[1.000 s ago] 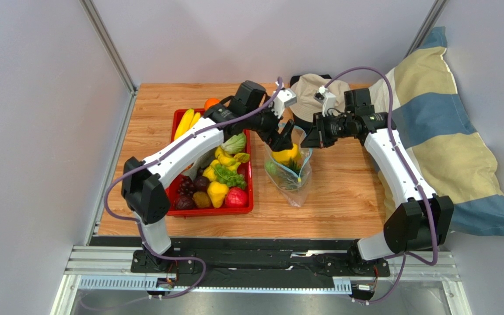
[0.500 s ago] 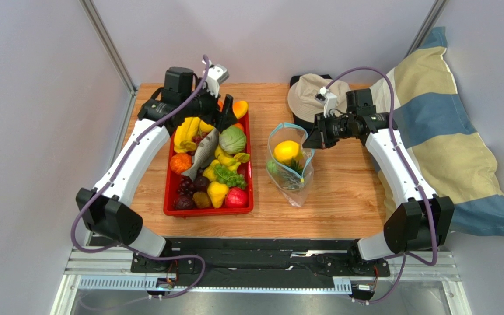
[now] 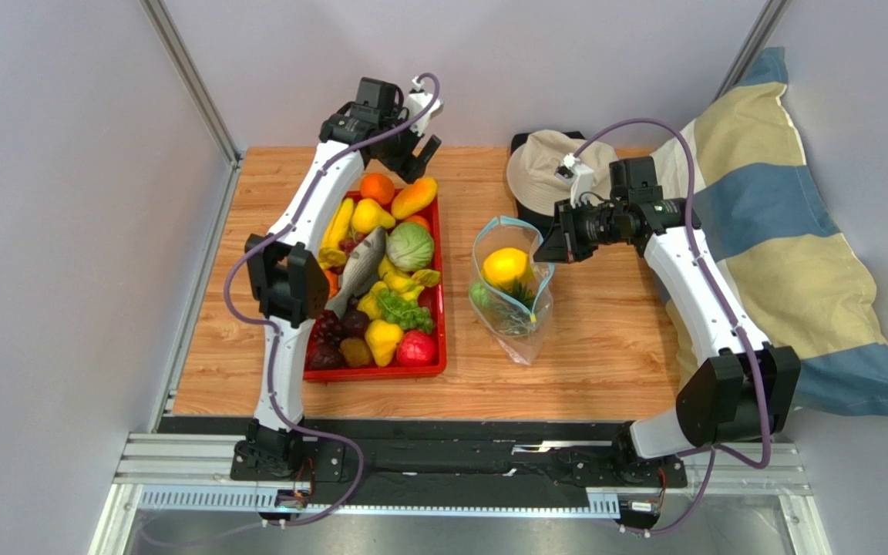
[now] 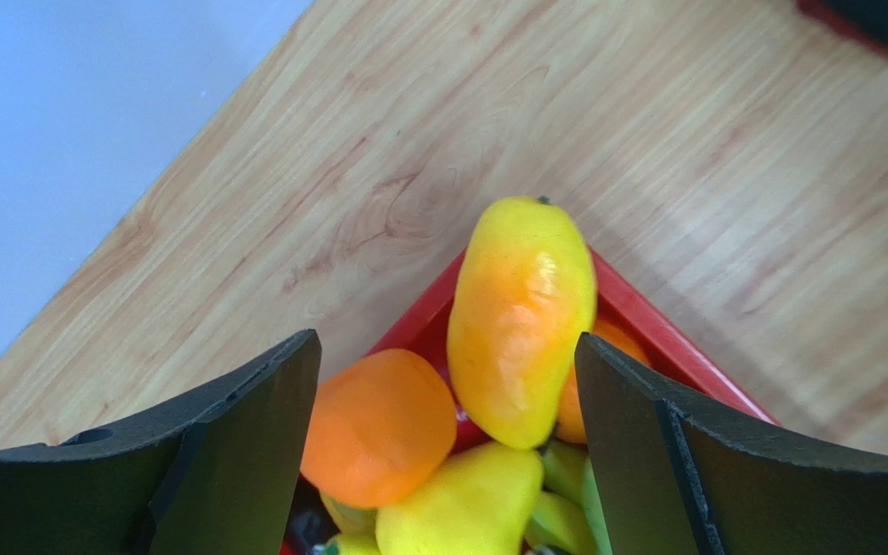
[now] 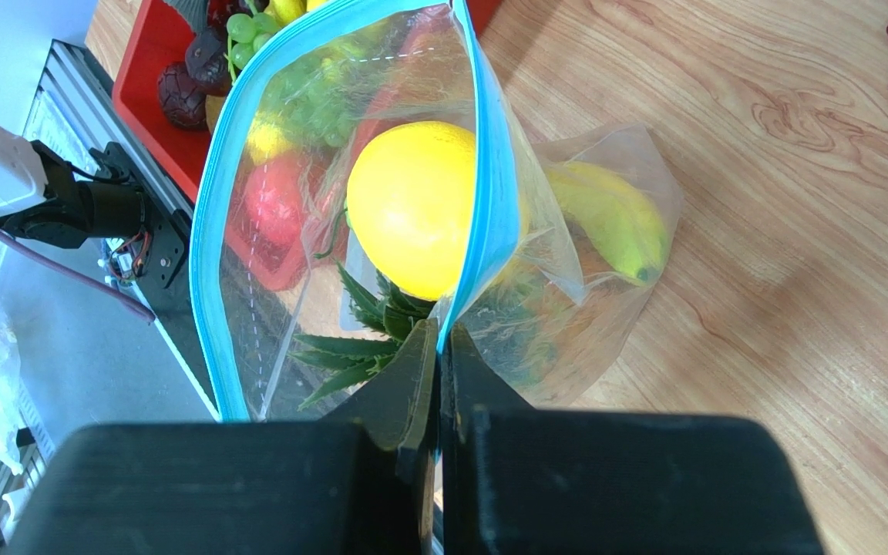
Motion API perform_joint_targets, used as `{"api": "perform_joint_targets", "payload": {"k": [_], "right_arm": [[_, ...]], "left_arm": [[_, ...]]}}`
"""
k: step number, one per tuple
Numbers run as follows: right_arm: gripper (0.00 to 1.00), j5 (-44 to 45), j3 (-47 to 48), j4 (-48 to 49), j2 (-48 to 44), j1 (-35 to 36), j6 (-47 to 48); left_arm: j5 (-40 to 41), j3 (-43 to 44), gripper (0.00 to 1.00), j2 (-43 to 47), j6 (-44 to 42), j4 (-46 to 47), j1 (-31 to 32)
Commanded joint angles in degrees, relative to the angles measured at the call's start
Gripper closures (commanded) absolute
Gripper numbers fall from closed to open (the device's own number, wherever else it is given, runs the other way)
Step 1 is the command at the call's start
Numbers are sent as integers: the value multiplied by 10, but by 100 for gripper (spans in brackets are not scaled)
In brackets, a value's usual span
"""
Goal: Place the food in the zip-top bag and seal the zipper
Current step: Pick up the fake fruit from the bin.
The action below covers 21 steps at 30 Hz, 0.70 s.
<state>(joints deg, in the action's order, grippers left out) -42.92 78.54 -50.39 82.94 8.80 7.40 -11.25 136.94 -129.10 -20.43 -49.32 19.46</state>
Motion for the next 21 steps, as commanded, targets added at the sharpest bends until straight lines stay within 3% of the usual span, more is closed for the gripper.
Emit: {"api": "perform_joint_targets", "payload": {"k": [1, 9, 14, 21], "right_arm": [[98, 4, 2, 6, -14, -2, 10], [98, 6, 6, 6, -5, -2, 7], [98, 6, 10, 4, 0, -2, 9], [98, 7, 8, -2, -1, -3, 17]], "left_arm": [[25, 26, 10, -20, -41, -30, 3], [-26, -43, 7, -26, -5, 44, 12], [-43, -29, 7, -53, 5, 52, 16], [-48, -12, 16, -88, 16, 49, 17]]}}
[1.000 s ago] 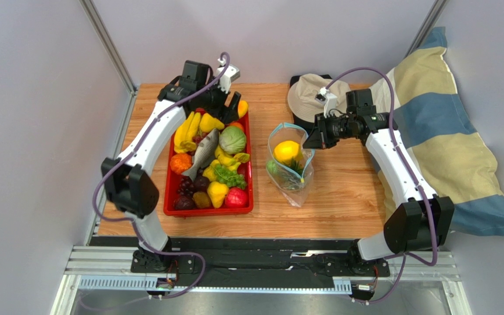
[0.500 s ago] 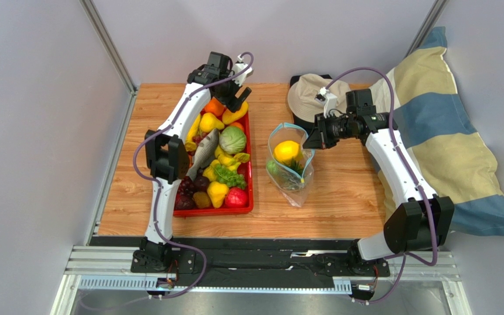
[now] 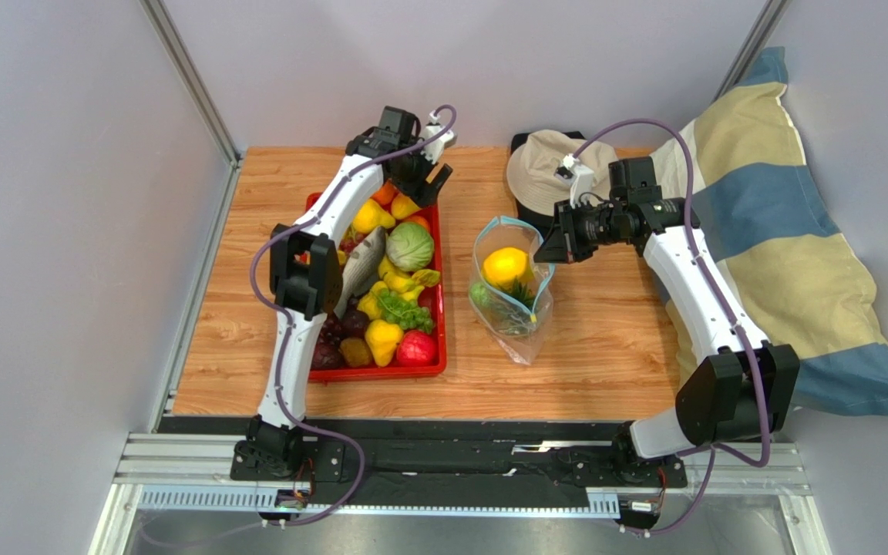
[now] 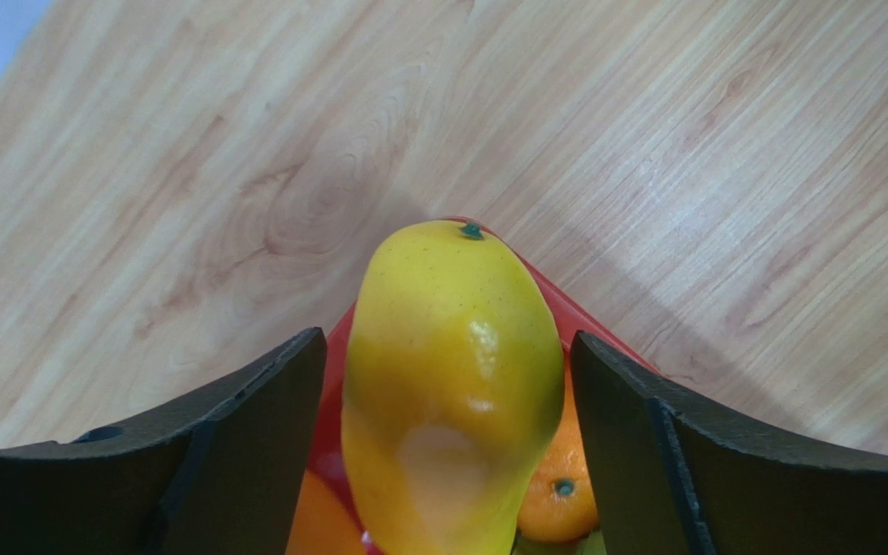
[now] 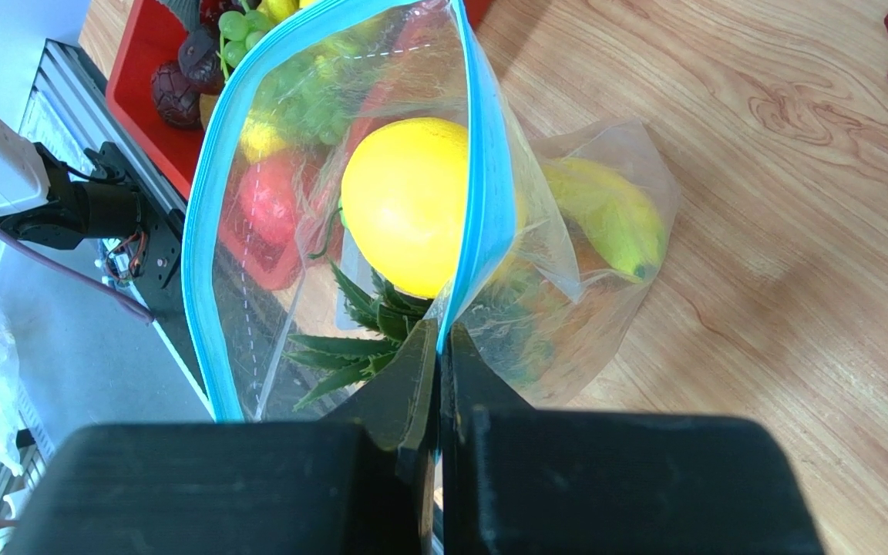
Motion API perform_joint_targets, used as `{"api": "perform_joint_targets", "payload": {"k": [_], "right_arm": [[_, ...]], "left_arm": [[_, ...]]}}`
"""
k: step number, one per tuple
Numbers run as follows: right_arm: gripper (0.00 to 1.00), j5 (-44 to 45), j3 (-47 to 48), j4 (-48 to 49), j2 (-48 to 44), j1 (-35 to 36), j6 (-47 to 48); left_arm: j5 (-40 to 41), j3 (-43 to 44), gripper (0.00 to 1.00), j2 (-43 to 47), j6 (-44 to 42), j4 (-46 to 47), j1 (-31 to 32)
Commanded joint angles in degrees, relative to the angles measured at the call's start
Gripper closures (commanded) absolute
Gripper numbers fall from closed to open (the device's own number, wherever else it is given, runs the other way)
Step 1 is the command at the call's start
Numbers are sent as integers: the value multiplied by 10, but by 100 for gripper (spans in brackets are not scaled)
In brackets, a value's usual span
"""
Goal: Place the food in the zip-top bag and seal the zipper
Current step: Pick up the fake fruit from the bin, then place the fake fruit in the zipper food storage bag.
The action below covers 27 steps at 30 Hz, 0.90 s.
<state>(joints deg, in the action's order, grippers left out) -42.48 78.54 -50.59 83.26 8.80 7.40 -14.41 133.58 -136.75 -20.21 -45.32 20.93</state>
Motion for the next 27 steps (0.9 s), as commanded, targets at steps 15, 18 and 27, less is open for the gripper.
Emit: {"api": "perform_joint_targets", "payload": {"k": [15, 18, 27], "right_arm": [[99, -2, 2, 0, -9, -2, 14], [99, -1, 0, 1, -10, -2, 2], [100, -31, -26, 30, -21, -4, -61]], "left_arm": [[3, -31, 55, 136, 83, 113, 3], [9, -31, 58, 178, 125, 147, 3], [-91, -341, 72, 436, 379, 425, 38]]}}
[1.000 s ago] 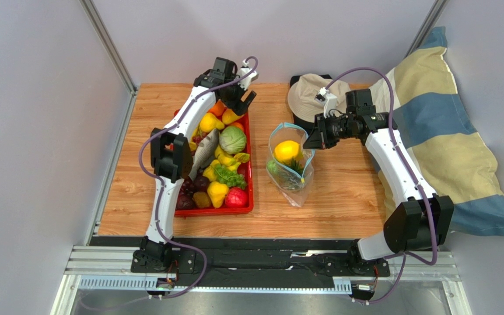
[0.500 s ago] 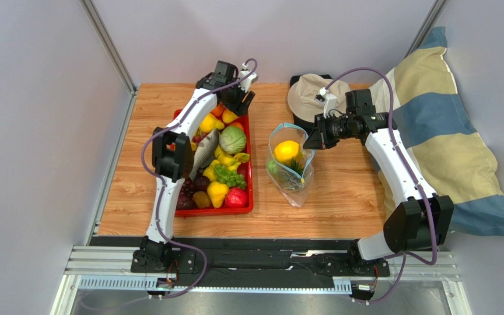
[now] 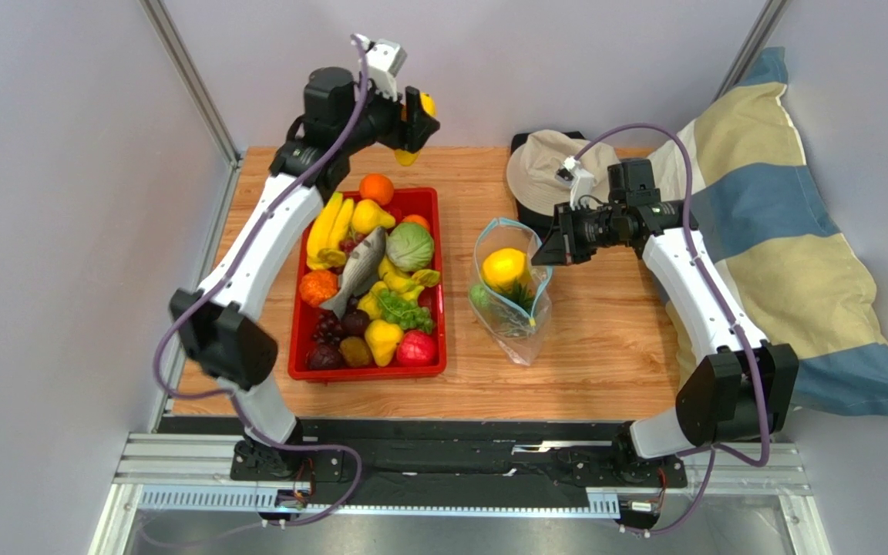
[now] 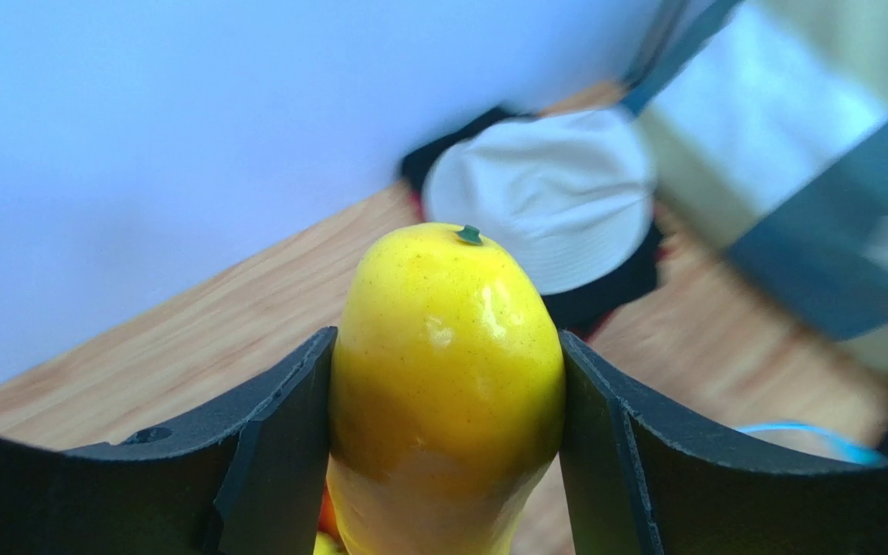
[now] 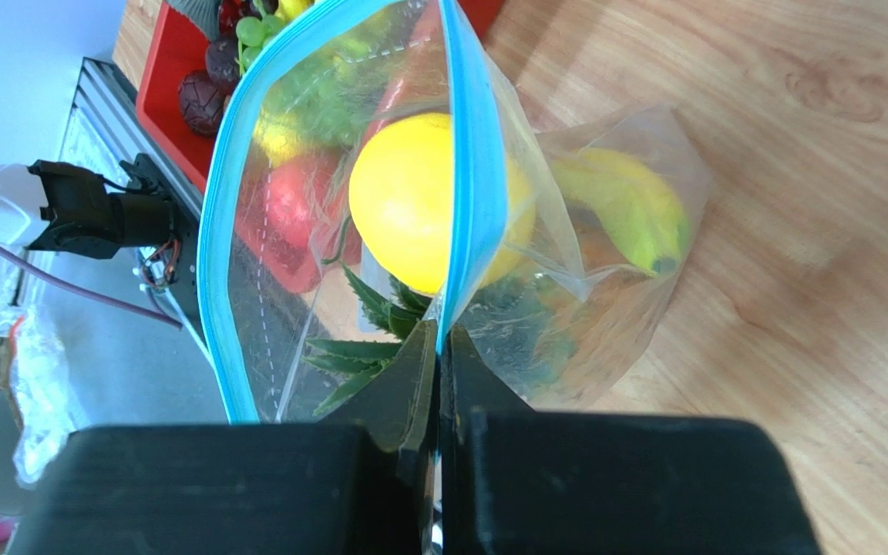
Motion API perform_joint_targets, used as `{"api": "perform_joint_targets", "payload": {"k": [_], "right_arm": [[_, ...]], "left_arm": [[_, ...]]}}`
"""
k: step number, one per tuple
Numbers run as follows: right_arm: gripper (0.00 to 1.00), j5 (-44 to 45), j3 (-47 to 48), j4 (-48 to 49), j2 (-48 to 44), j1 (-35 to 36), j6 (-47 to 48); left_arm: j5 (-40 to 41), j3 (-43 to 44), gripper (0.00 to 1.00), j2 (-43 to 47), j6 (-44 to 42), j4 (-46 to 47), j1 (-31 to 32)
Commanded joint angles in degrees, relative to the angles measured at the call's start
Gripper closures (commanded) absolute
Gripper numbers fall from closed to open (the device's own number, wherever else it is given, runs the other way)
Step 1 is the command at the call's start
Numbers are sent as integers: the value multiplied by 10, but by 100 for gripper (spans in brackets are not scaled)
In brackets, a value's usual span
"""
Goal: Place the food in the zip-top bag and seal the zipper
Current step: Place the fake fruit in the zipper food storage bag.
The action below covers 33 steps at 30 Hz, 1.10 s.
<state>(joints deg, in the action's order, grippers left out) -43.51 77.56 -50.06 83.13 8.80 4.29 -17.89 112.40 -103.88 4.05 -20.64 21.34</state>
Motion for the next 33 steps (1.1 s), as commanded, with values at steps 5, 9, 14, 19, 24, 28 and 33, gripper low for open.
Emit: {"api": "perform_joint_targets", "payload": {"k": [5, 9, 14, 19, 24, 28, 33], "right_arm": [[100, -29, -39, 24, -38, -4, -38], [100, -35, -61, 26, -60, -4, -37], [100, -48, -78, 30, -81, -4, -39], [100, -62, -77, 40, -88, -4, -60], [100, -66, -82, 46, -91, -4, -70], [100, -69, -86, 46, -98, -4, -75], [100, -80, -83, 48, -104, -9, -79]], "left_arm": [[-43, -373, 80, 239, 145, 376, 148], [-22, -442, 78, 257, 145, 414, 219], [-8, -483, 76, 223, 207, 490, 258], [-24, -525, 76, 196, 227, 590, 291], [-54, -552, 76, 177, 253, 600, 295], [-63, -572, 75, 183, 257, 594, 295], [-36, -569, 73, 206, 229, 489, 294]]}}
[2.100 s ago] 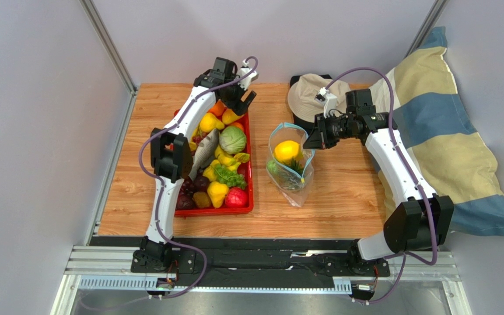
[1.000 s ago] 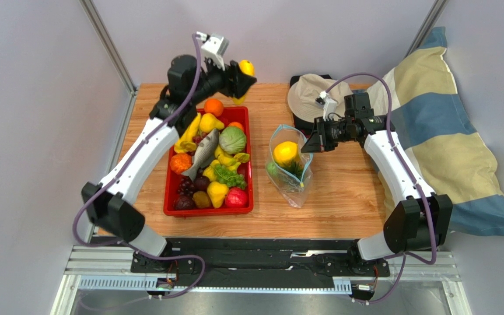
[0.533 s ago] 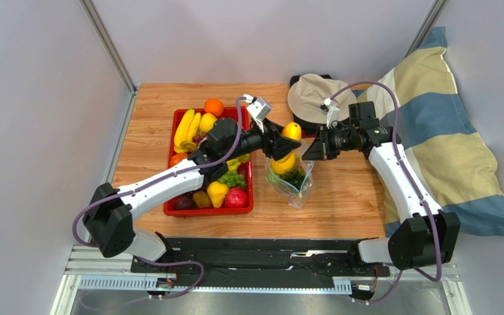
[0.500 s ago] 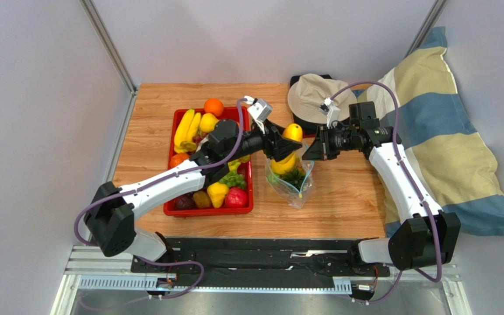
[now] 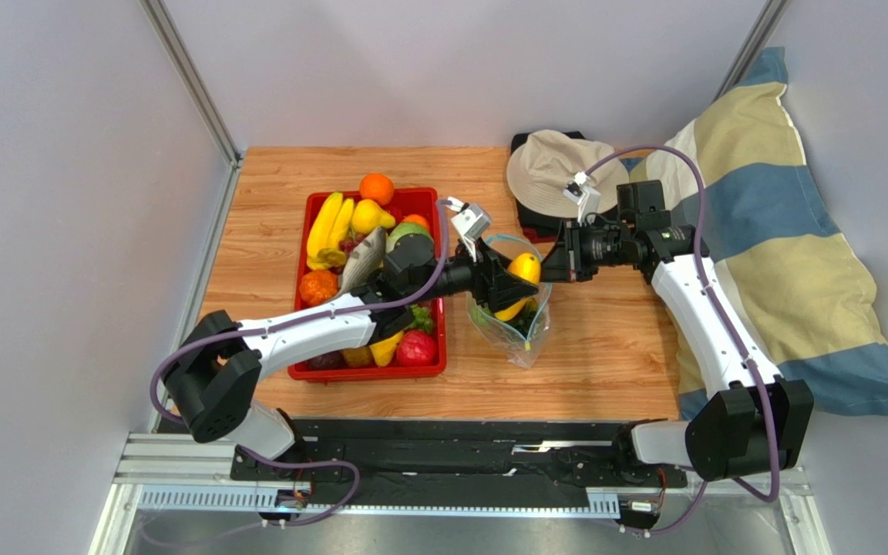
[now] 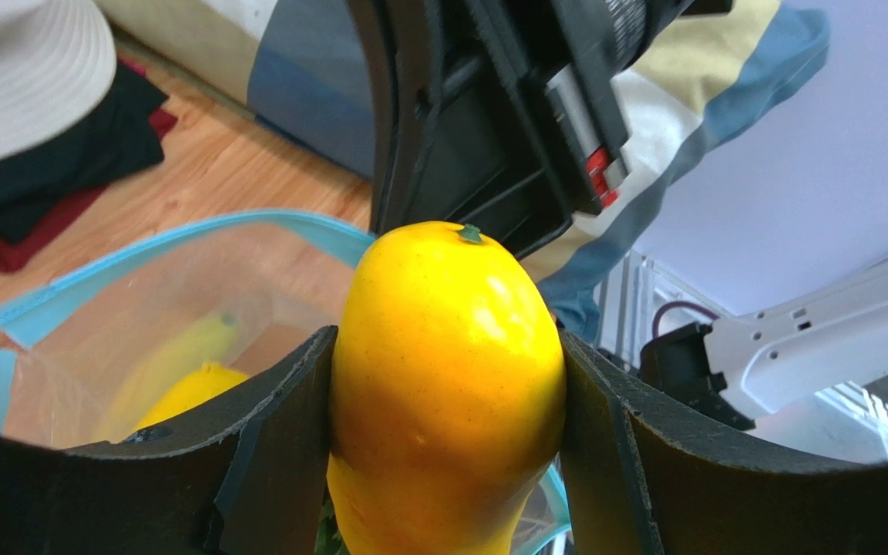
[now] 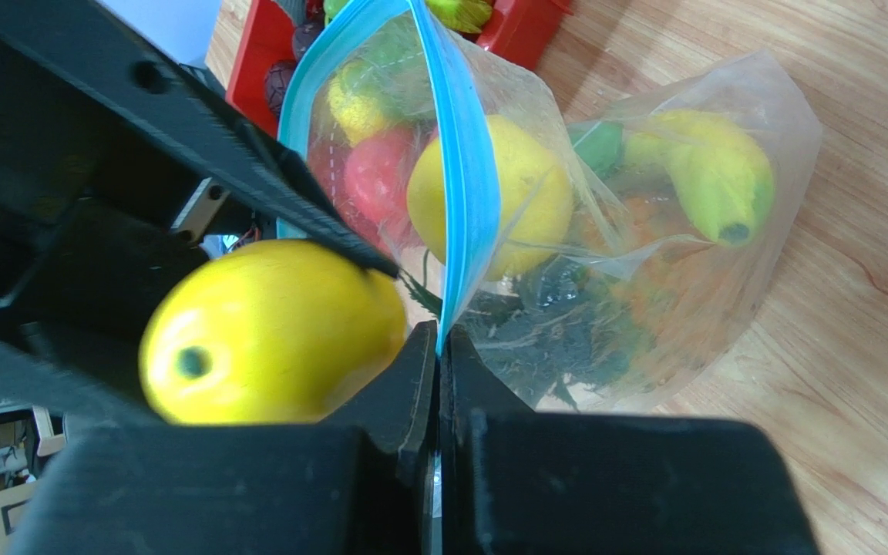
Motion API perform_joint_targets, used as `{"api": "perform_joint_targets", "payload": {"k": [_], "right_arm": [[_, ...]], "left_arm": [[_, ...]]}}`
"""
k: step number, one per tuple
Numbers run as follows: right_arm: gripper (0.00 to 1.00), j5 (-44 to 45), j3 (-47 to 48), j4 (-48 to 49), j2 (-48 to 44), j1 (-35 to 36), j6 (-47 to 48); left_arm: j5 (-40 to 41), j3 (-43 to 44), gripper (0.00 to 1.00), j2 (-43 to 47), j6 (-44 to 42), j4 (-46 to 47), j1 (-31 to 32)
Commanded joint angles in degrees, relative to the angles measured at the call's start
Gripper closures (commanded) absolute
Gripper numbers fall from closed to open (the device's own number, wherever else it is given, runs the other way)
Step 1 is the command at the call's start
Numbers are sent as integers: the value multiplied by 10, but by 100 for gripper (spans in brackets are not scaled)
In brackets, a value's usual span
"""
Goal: Place the food in the zip-top bag and seal the zipper
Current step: Place the fake fruit in the zipper food storage bag.
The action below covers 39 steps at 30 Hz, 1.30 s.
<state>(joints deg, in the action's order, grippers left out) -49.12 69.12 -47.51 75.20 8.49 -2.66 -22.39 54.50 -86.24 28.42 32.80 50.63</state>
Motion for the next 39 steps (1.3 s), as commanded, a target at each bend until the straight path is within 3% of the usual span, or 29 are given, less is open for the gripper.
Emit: {"api": "perform_joint_targets", "payload": {"k": [1, 7, 11, 13, 16, 20, 22, 25, 31, 39], "right_arm": [[100, -25, 2, 24, -26, -7, -7], [100, -32, 5, 24, -27, -10, 0], [100, -33, 14, 28, -23, -10, 4], [100, -31, 18, 29, -19, -10, 5], [100, -28, 23, 30, -13, -11, 4], [100, -33, 22, 29, -2, -14, -3], [100, -38, 24, 29, 13, -19, -17], [100, -35, 30, 30, 28, -33, -35], [100, -62, 48, 30, 59, -74, -53], [100, -92, 73, 26, 84, -80, -62]], "left_arm": [[18, 17, 72, 32, -24, -74, 1], [120, 139, 69, 6, -135, -312, 1], [130, 239, 67, -31, -168, -448, 1], [115, 257, 68, -40, -159, -467, -3], [89, 221, 68, 2, -110, -385, -17], [80, 31, 74, 65, -119, 28, -17], [33, 55, 77, 38, -141, 15, -18], [46, 61, 79, 10, -139, 61, -21], [92, 105, 65, -50, -108, 106, -20], [143, 150, 61, -131, -108, 133, -16]]}}
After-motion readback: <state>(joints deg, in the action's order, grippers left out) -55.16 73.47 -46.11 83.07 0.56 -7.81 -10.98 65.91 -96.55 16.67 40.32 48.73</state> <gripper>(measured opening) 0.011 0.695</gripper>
